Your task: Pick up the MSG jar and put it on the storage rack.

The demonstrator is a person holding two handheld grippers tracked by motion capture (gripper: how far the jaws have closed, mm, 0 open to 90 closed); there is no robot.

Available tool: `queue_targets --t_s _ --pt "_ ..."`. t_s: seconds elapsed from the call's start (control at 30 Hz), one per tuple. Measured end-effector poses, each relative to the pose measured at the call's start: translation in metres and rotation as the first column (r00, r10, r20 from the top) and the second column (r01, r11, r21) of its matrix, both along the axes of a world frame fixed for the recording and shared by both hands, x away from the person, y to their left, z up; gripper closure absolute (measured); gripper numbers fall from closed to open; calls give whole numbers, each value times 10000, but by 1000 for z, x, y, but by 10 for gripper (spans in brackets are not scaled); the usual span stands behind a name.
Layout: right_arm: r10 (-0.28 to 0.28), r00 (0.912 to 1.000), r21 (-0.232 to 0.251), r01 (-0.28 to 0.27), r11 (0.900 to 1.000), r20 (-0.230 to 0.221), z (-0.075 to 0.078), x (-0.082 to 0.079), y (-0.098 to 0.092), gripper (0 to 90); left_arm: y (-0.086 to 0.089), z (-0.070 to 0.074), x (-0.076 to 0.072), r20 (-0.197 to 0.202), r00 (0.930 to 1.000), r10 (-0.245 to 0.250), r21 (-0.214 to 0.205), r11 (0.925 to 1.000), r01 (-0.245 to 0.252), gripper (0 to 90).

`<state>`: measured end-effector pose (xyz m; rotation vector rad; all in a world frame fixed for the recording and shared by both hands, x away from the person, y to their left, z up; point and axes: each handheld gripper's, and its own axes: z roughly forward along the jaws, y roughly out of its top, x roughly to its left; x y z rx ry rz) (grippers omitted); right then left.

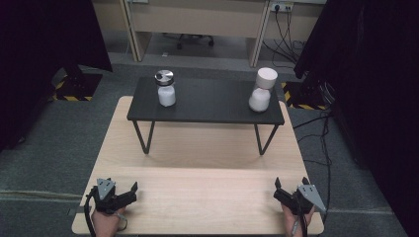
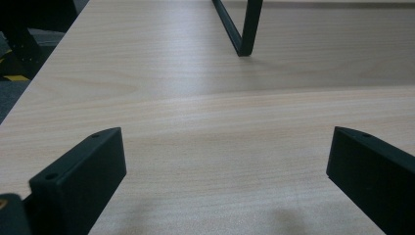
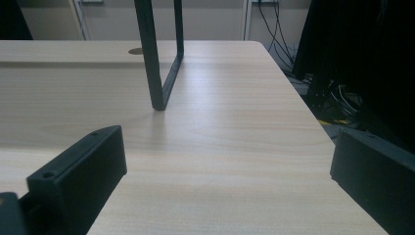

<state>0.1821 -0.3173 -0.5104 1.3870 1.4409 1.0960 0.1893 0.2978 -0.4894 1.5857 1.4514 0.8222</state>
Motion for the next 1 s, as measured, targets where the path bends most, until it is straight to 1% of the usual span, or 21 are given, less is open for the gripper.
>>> queue_targets --t_s 0.13,0.23,0.33,0.63,1.0 --pt "14 10000 -43 -14 10000 -4 -4 -3 0 3 -1 0 1 -16 10000 23 22 10000 -23 7" --pt "35 9999 -35 -35 10000 104 -5 -4 -1 3 -1 0 1 -43 10000 4 77 10000 -4 7" --pt "78 10000 -53 -77 10000 40 -6 -4 -1 3 -2 1 1 -48 10000 14 112 9999 -13 8" --pt "16 9996 93 -19 10000 274 -11 -8 0 3 -3 1 1 -70 9999 85 138 9999 -84 8" --pt "159 9995 -147 -156 9998 267 -11 -9 1 3 -3 1 1 -50 9999 89 135 9999 -88 8"
